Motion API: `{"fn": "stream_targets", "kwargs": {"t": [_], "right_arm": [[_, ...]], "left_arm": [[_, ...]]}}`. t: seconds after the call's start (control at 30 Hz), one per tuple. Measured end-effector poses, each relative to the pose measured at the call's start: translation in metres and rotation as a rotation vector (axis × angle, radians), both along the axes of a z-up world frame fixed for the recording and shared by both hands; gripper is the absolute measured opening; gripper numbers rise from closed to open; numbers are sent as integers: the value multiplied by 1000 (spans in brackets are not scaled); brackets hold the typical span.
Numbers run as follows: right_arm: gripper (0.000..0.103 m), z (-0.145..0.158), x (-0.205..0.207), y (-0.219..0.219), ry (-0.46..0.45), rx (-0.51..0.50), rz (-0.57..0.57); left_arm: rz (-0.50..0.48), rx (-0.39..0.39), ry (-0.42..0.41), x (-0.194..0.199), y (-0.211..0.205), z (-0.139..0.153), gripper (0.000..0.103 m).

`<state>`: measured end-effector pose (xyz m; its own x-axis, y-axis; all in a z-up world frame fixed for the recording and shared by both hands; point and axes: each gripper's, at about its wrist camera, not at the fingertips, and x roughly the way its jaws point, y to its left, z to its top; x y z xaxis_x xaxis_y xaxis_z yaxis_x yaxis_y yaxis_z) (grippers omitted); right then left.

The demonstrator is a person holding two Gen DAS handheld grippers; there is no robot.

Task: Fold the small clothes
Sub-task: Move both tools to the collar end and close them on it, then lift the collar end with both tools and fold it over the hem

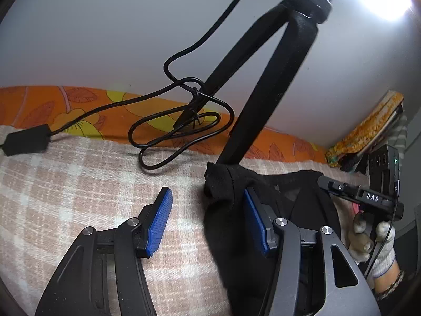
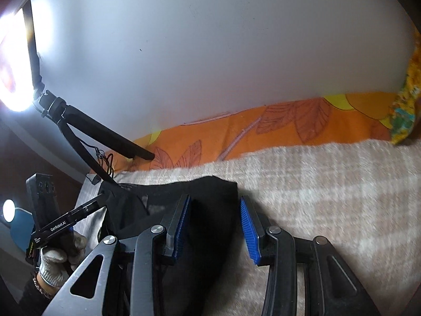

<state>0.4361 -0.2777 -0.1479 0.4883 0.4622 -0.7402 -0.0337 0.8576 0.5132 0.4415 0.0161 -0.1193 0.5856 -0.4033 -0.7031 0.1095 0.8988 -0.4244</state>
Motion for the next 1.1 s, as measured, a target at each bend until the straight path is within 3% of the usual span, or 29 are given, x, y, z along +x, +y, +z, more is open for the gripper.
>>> {"fn": "stream_targets", "kwargs": {"t": [0.2,0.47,1.1], "right_arm": [[31,0,7,14,7,-22,38],[9,11,7,32,-5,-95,69],[6,77,-29,32,-112,-99,53]], "left_arm": [[29,-28,18,1,5,1,44],[51,9,-18,-1,8,10,6],[-24,-9,-151,-39,-2,66,2]]}}
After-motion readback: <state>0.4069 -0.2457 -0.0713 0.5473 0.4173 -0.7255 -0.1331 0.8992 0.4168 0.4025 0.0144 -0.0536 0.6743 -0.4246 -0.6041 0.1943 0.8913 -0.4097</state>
